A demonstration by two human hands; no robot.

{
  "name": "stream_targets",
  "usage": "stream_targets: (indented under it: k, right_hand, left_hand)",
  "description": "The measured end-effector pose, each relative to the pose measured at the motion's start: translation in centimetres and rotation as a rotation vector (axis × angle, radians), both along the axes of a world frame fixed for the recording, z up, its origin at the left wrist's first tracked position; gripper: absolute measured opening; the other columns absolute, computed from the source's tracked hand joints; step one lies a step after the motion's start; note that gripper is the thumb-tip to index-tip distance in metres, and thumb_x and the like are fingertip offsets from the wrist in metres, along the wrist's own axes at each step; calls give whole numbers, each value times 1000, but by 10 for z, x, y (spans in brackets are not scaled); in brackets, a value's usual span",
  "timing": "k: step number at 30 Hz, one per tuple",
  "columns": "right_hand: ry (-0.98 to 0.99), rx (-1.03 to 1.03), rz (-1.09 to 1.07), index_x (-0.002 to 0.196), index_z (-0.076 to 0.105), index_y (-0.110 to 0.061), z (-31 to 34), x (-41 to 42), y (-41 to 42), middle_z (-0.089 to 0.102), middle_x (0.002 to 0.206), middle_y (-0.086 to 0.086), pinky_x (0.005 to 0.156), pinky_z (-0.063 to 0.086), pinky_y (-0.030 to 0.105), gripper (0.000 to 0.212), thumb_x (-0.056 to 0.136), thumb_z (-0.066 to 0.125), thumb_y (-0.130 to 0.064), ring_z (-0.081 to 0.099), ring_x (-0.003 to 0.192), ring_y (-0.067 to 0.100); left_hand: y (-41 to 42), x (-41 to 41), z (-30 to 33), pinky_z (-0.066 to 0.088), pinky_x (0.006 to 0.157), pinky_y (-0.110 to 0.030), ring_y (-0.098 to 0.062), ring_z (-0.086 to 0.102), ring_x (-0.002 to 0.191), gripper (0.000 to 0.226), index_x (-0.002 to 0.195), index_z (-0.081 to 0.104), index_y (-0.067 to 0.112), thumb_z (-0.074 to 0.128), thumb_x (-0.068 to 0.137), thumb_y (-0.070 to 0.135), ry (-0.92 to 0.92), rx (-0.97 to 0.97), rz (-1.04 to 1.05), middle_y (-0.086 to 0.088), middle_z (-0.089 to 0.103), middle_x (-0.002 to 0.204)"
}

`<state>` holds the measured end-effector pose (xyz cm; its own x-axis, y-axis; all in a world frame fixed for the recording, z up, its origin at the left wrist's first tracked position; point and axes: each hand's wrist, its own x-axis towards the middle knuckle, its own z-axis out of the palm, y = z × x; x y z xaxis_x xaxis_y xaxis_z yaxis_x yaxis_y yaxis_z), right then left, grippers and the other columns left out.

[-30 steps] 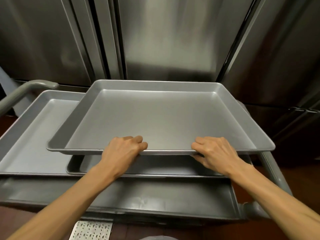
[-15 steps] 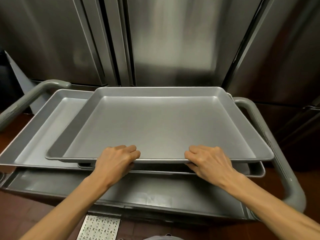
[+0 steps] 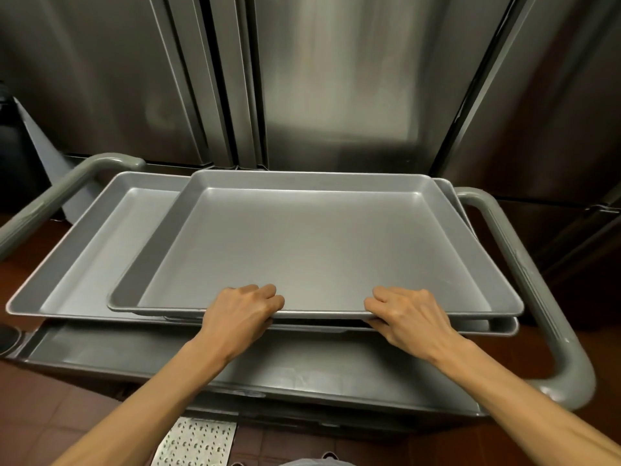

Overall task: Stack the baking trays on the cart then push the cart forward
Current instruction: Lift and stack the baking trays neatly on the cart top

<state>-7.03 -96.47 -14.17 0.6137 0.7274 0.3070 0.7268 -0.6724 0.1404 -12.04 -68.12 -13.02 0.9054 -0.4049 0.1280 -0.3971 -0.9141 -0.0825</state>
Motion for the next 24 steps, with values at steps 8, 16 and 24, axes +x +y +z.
stream_targets:
  k: [8,16,24]
  right_hand:
    - [3,-10,-20,69,56,-13,-12,-2,-6,52,62,4,35,29,25,30,68,85,-23,49,47,24]
    - [4,-46,-17,69,55,-13,-10,3,-19,49,62,5,32,33,28,33,71,83,-28,47,46,24]
    - [23,9,40,56,42,-15,-9,16,-31,41,53,2,36,23,28,61,78,48,-72,41,41,20]
  left_hand:
    - [-5,0,-8,43,32,-28,-25,51,44,27,67,60,10,86,60,9,0,0,-47,-7,56,61]
    - [-9,10,-10,38,35,-28,-23,51,47,27,71,59,12,83,70,24,-21,-9,-122,-5,55,65]
    - [-23,26,-22,38,34,-28,-27,51,42,44,61,56,9,75,76,46,-70,-81,-199,-8,54,59]
